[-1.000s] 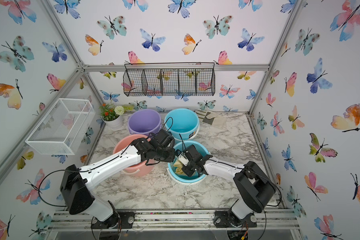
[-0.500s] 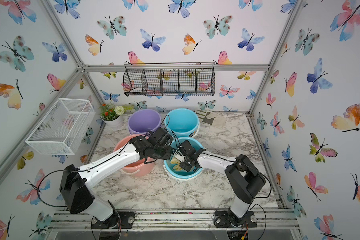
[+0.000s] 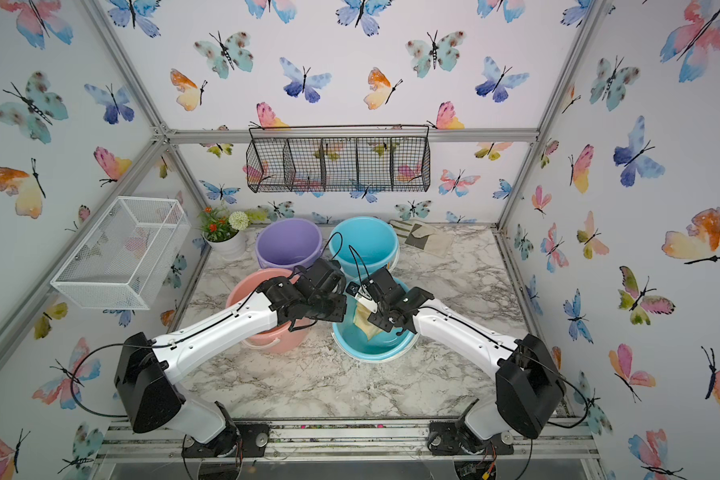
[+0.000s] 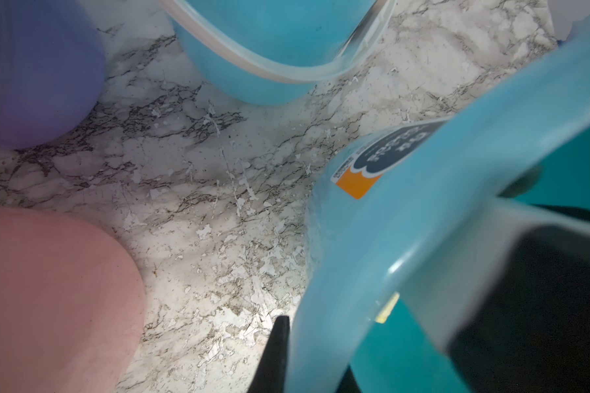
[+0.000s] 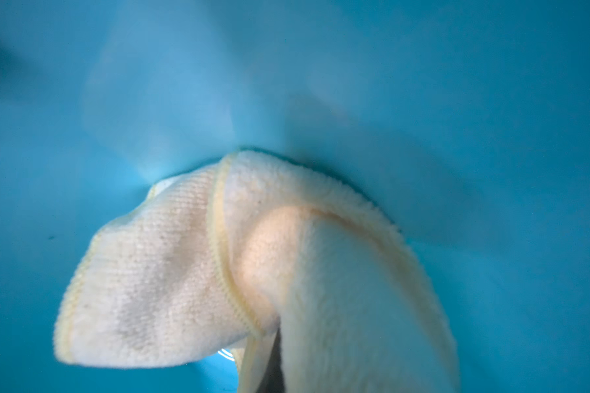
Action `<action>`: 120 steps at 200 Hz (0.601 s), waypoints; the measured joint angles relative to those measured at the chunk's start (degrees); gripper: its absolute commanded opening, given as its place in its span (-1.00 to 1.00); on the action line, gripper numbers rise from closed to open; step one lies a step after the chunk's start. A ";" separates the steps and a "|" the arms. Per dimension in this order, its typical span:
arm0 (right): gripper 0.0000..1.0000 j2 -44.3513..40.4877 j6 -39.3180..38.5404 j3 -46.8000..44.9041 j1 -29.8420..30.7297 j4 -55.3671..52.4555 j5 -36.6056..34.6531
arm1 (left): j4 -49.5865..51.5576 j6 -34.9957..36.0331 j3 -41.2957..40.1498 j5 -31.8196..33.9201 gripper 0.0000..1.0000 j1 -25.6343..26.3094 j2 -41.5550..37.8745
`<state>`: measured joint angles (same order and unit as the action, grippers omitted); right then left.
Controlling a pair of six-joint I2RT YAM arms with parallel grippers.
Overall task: Wipe the inside of the bucket with a cloth
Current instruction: Wipe the dirt from the inside of the bucket.
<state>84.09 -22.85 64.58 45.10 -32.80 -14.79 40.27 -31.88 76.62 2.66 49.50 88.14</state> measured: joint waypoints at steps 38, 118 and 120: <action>-0.96 -0.74 -0.85 6.10 0.31 -6.21 -0.94 | -1.68 -0.31 0.11 -0.96 -1.00 0.13 -0.17; -0.96 -5.03 -2.75 8.22 -0.07 -11.41 -0.44 | 3.15 1.09 0.04 -1.07 -1.00 0.13 -0.17; -0.96 -5.03 -2.75 8.22 -0.07 -11.58 -0.52 | 3.23 1.09 0.07 -1.07 -1.00 0.13 -0.17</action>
<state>79.07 -25.61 72.79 45.04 -44.38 -15.31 43.51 -30.79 76.69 1.58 49.63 87.96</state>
